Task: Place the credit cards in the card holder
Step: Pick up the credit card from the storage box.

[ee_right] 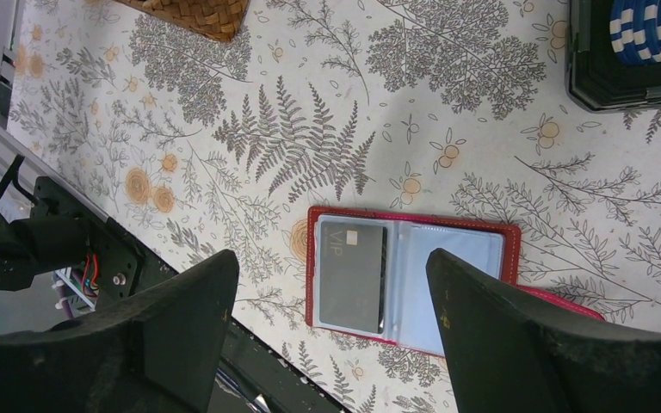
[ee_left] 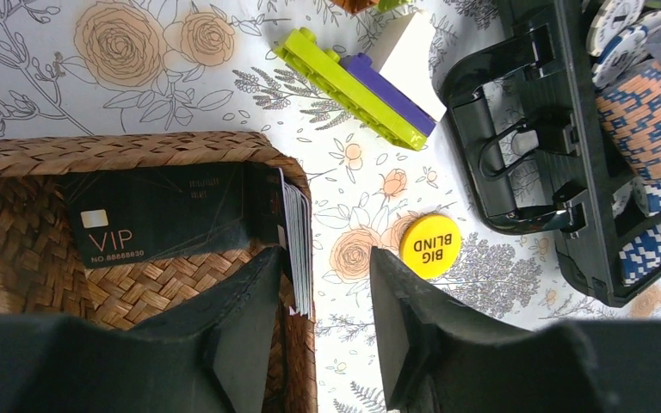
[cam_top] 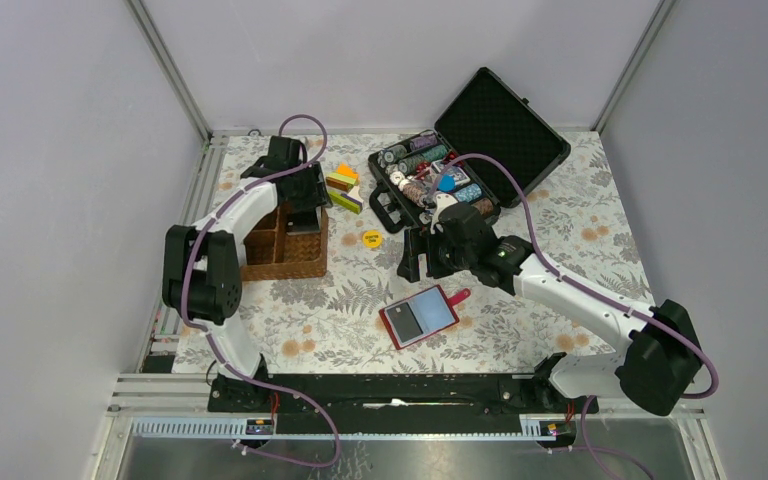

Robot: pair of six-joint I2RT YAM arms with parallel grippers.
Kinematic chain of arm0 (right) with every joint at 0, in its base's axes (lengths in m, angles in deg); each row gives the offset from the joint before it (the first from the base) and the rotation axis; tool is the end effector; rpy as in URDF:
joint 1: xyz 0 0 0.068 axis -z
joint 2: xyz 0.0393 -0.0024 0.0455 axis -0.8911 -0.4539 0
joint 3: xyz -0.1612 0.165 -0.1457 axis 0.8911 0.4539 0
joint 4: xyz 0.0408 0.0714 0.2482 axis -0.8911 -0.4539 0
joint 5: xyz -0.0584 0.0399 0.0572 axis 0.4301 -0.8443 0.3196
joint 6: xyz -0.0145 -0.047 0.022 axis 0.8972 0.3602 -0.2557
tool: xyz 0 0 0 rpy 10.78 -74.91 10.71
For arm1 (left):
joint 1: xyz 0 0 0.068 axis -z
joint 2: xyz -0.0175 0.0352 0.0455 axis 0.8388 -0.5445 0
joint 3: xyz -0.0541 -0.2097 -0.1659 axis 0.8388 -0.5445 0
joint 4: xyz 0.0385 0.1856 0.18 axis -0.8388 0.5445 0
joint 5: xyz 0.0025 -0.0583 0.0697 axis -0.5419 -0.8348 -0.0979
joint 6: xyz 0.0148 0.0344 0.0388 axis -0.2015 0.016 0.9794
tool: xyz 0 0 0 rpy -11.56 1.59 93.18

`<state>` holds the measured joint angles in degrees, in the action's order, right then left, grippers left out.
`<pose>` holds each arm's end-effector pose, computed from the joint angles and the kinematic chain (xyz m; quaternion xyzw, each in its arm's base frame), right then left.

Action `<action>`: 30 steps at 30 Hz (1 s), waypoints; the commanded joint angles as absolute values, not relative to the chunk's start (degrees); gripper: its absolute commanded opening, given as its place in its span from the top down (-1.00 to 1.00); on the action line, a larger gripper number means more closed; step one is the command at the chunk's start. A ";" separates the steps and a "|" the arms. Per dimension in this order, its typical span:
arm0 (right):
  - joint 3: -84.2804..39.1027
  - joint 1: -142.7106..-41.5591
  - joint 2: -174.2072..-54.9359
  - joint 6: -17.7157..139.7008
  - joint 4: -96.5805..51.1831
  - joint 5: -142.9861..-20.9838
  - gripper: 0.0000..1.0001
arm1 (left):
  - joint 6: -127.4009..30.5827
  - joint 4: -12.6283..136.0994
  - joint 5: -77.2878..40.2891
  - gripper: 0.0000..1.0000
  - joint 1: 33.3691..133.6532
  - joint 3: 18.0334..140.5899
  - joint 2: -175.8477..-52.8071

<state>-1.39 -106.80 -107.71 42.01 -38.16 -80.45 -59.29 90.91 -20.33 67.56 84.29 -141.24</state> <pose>0.2051 0.2019 0.2771 -0.1630 0.8744 0.2984 0.3462 0.3825 -0.0776 0.2353 -0.0695 0.9404 -0.1713 0.2854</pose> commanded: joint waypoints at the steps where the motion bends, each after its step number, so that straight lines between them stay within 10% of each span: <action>1: -1.27 -106.28 -108.41 41.16 -37.53 -81.96 -0.74 | -58.80 87.87 -20.53 0.13 67.65 84.24 -137.23; 30: -1.36 -106.34 -109.37 40.87 -37.57 -83.13 -0.72 | -58.71 91.17 -14.75 0.79 67.64 84.88 -135.80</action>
<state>-1.39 -106.75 -109.48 41.13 -38.16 -81.59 -58.85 92.18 -16.08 67.54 84.24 -139.52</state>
